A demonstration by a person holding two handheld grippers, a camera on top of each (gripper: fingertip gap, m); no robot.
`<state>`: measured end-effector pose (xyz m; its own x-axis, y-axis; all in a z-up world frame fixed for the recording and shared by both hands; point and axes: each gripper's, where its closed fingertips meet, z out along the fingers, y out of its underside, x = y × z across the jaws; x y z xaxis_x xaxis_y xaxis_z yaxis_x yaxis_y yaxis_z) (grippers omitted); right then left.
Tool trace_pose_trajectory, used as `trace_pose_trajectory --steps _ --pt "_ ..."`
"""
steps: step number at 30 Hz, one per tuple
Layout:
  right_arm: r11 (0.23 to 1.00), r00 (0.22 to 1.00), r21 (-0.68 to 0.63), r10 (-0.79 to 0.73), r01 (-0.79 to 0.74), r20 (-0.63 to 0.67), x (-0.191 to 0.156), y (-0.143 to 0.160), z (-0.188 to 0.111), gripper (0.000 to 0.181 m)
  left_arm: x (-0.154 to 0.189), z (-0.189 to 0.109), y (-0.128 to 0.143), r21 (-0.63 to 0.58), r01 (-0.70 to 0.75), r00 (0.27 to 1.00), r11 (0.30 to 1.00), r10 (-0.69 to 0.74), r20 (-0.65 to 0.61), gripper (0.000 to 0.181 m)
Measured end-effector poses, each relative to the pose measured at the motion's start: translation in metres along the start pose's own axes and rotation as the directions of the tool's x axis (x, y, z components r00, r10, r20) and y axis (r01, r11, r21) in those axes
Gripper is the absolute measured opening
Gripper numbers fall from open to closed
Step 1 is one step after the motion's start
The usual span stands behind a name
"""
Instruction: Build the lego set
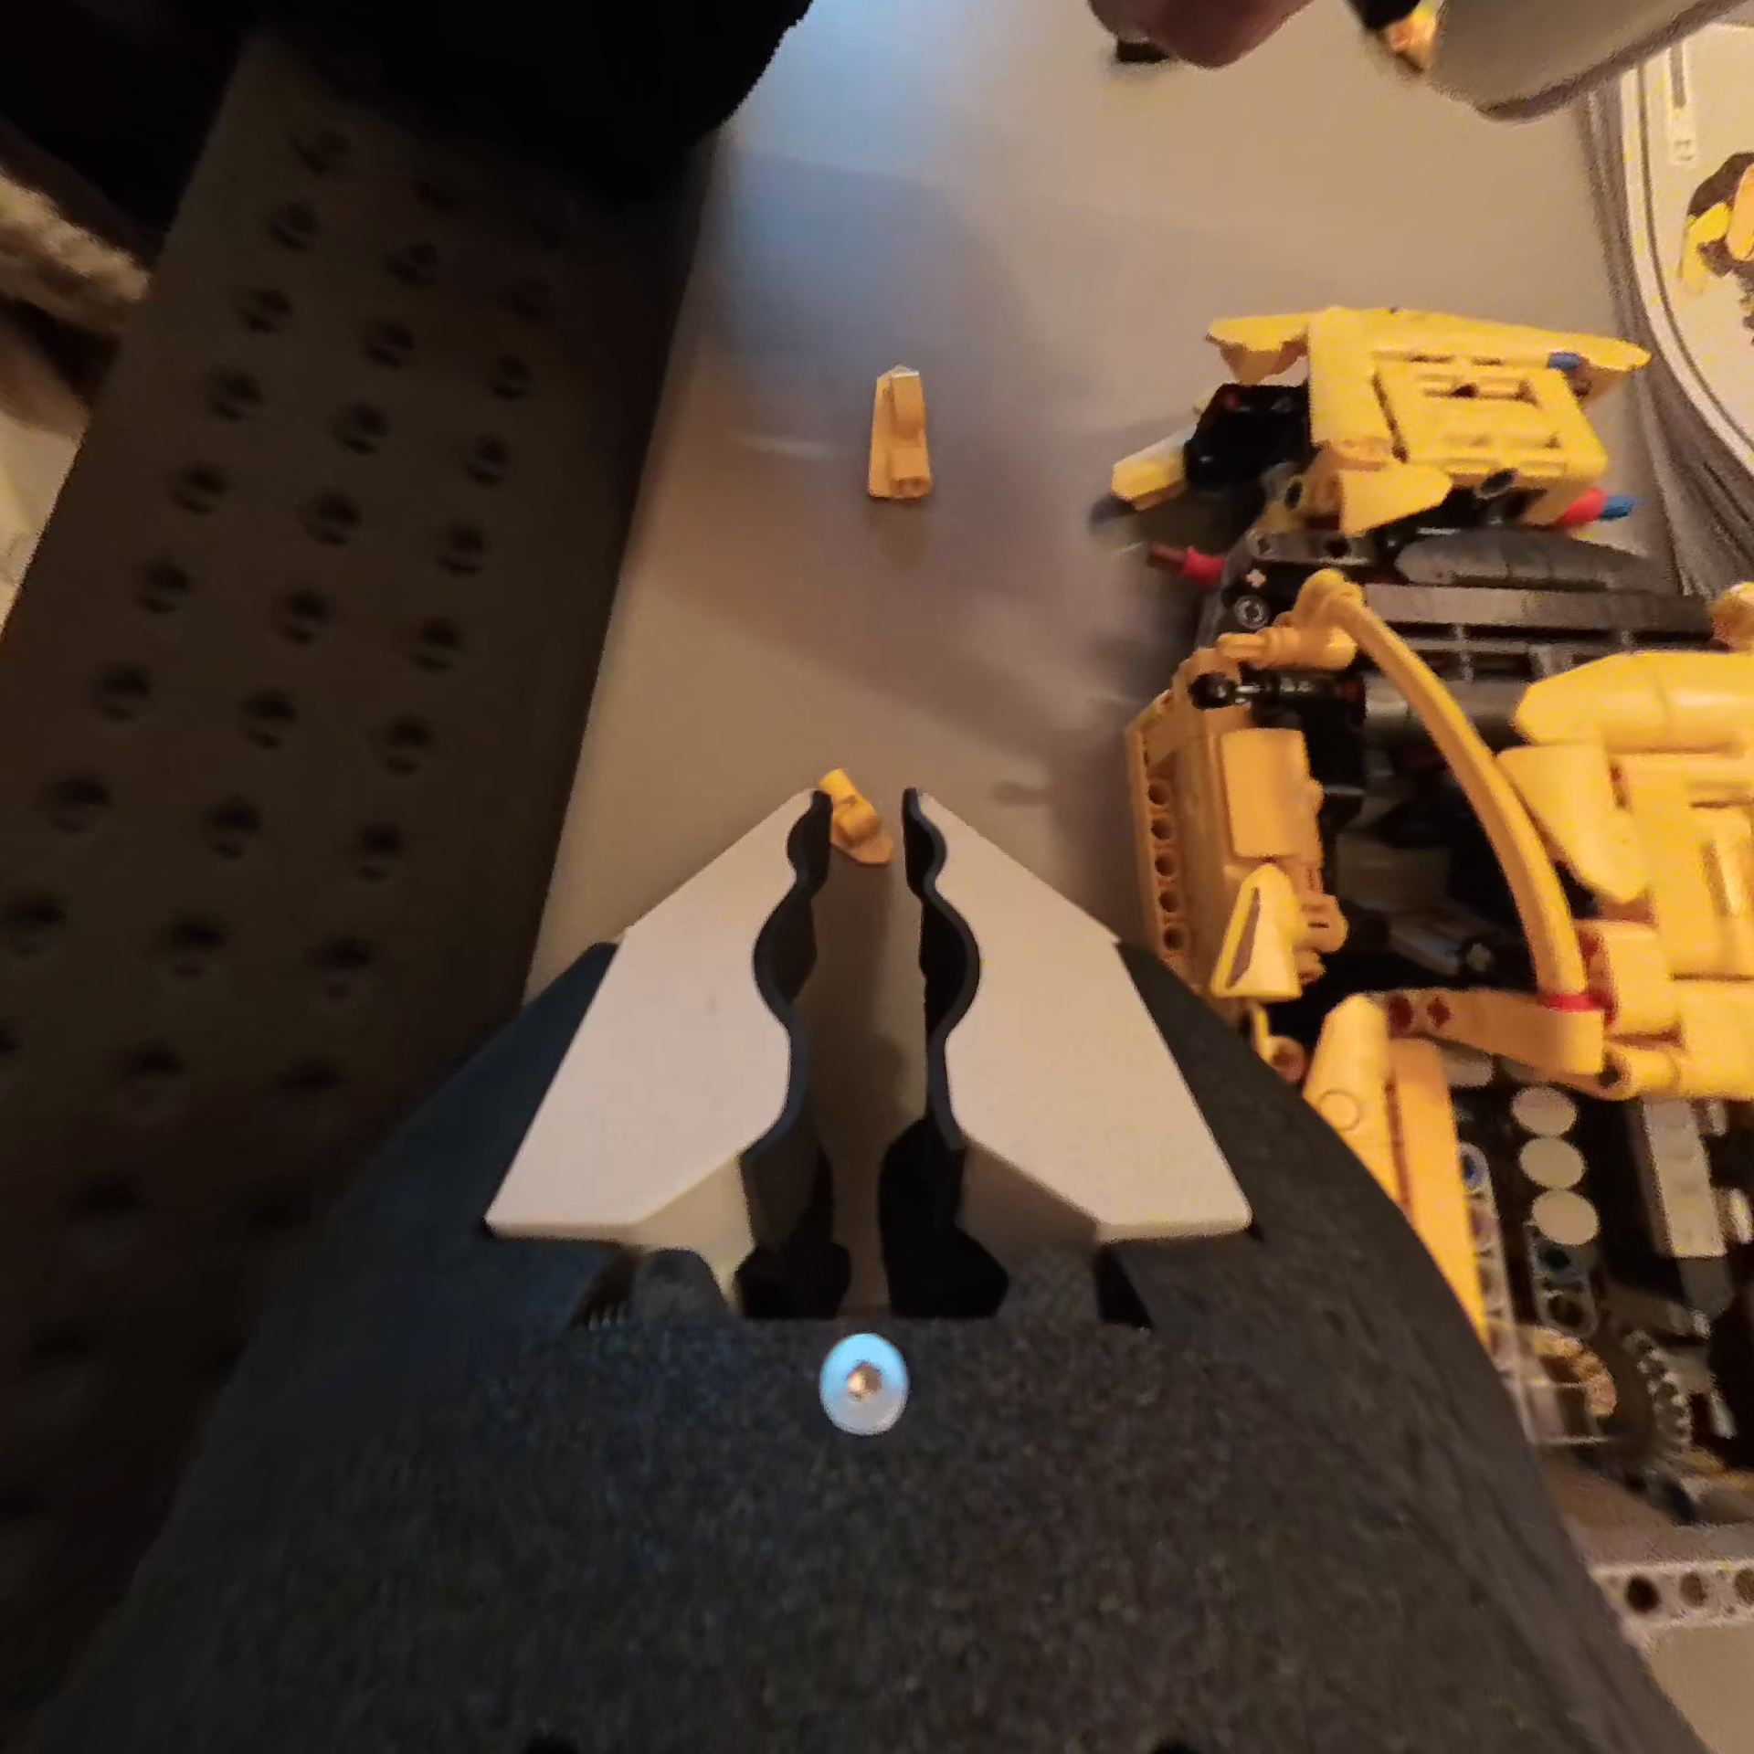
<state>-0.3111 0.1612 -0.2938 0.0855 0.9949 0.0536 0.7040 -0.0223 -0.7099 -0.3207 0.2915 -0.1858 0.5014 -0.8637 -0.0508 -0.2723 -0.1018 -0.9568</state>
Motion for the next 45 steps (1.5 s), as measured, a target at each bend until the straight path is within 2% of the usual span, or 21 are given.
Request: trace_pose_trajectory --steps 4,8,13,17,20,22,24,27,30,36,38,45 --pt "0.999 1.0 -0.049 -0.001 0.002 0.03 0.005 0.003 -0.003 0.015 -0.003 0.0 0.001 -0.001 0.007 1.0 1.0 -0.007 0.003 0.02" --pt "0.985 0.99 -0.142 0.113 -0.101 0.085 -0.014 0.025 -0.033 0.014 -0.004 -0.001 0.0 0.002 0.021 1.0 1.0 -0.021 -0.003 0.02" --pt "0.982 0.996 -0.171 0.083 -0.084 -0.009 -0.035 0.055 -0.049 0.014 0.009 0.0 -0.004 0.018 0.036 0.997 0.999 -0.035 -0.066 0.02" --pt "0.991 0.998 -0.126 0.049 -0.054 -0.043 -0.036 0.055 -0.043 0.013 0.034 -0.002 -0.013 0.067 0.091 0.974 0.994 -0.074 -0.212 0.021" --pt "0.985 0.999 -0.173 0.012 -0.02 -0.049 -0.032 0.054 -0.043 0.004 0.053 -0.006 -0.013 0.043 0.19 0.919 0.981 -0.162 -0.359 0.021" --pt "0.983 0.994 -0.186 -0.032 0.012 -0.108 -0.021 0.044 -0.049 0.004 0.068 -0.008 -0.01 -0.016 0.24 0.862 0.971 -0.221 -0.456 0.022" --pt "0.986 0.965 -0.138 -0.12 0.089 -0.233 -0.002 0.017 -0.063 0.004 0.086 -0.012 -0.009 -0.054 0.248 0.806 0.967 -0.237 -0.543 0.022" --pt "0.972 0.861 -0.074 -0.231 0.222 -0.453 0.025 -0.032 -0.092 0.004 0.106 -0.017 -0.008 -0.068 0.218 0.762 0.974 -0.213 -0.611 0.022" --pt "0.946 0.766 -0.079 -0.302 0.314 -0.568 0.035 -0.06 -0.106 0.003 0.115 -0.02 -0.011 -0.07 0.229 0.731 0.971 -0.219 -0.646 0.022" --pt "0.931 0.708 -0.092 -0.331 0.354 -0.624 0.041 -0.07 -0.105 0.004 0.116 -0.023 -0.017 -0.073 0.285 0.696 0.956 -0.259 -0.669 0.016" --pt "0.936 0.724 -0.077 -0.317 0.344 -0.613 0.04 -0.07 -0.103 0.004 0.117 -0.026 -0.019 -0.074 0.29 0.682 0.954 -0.26 -0.683 0.011" --pt "0.939 0.751 -0.04 -0.298 0.341 -0.589 0.036 -0.07 -0.104 0.004 0.12 -0.027 -0.019 -0.079 0.297 0.664 0.952 -0.265 -0.699 0.011"
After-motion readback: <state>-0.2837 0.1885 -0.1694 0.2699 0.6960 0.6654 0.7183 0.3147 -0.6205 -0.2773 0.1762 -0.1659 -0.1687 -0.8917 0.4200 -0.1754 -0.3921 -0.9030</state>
